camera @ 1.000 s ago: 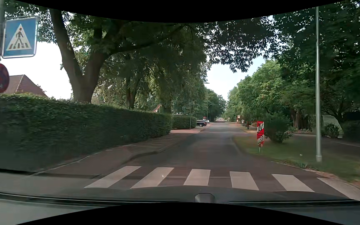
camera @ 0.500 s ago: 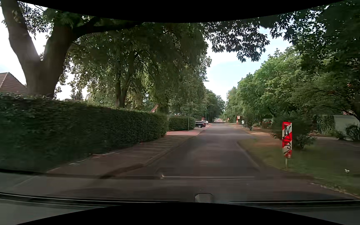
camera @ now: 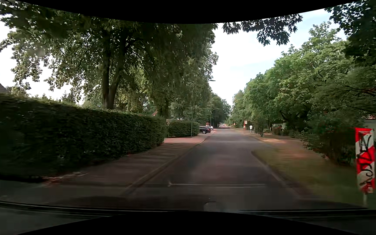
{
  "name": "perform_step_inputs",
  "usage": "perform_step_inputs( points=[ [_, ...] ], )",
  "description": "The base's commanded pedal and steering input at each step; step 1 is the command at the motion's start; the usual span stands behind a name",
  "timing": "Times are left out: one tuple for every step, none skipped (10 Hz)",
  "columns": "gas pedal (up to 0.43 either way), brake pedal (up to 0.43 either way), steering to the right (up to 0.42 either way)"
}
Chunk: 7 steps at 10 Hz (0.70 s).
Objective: Follow the waypoints while adhering to traffic rules and regulations
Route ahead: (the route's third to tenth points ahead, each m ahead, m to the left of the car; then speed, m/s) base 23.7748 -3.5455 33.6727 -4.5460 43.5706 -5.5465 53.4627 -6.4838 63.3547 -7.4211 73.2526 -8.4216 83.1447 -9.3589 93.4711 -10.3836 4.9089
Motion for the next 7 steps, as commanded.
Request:
perform_step_inputs(
  points=[
    [0.118, 0.000, 0.060],
    [0.118, 0.000, 0.060],
    [0.118, 0.000, 0.060],
    [0.118, 0.000, 0.061],
    [0.118, 0.000, 0.067],
    [0.118, 0.000, 0.071],
    [0.118, 0.000, 0.070]
  ],
)
